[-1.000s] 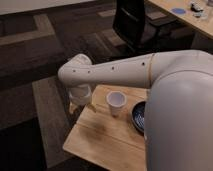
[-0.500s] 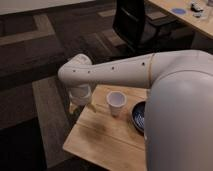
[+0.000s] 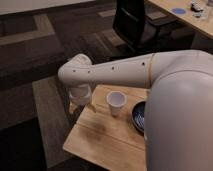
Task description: Place the ceramic cup in the ceramic bowl
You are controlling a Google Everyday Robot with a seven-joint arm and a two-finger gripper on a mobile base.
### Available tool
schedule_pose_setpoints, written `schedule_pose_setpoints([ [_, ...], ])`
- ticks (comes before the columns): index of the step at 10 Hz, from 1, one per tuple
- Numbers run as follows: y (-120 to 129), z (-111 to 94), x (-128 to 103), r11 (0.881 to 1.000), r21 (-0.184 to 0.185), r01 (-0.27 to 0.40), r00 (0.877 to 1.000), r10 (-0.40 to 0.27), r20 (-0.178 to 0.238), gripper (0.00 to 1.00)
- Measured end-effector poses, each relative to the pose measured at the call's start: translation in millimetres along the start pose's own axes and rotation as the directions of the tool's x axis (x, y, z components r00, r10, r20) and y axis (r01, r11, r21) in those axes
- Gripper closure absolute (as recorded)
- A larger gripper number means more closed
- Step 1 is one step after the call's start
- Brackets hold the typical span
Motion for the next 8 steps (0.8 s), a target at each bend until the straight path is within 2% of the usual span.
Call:
schedule_pose_setpoints([
  [2, -13, -7, -6, 0.999, 0.006, -0.035, 0.999, 0.035, 0.021, 0.35],
  [4, -39, -21, -12, 0.997, 0.041, -0.07, 0.997, 0.068, 0.04, 0.35],
  [7, -81, -38, -24, 0.993, 0.077, -0.091, 0.995, 0.087, 0.057, 0.35],
  [8, -84, -39, -25, 0.993, 0.078, -0.089, 0.995, 0.084, 0.061, 0.35],
])
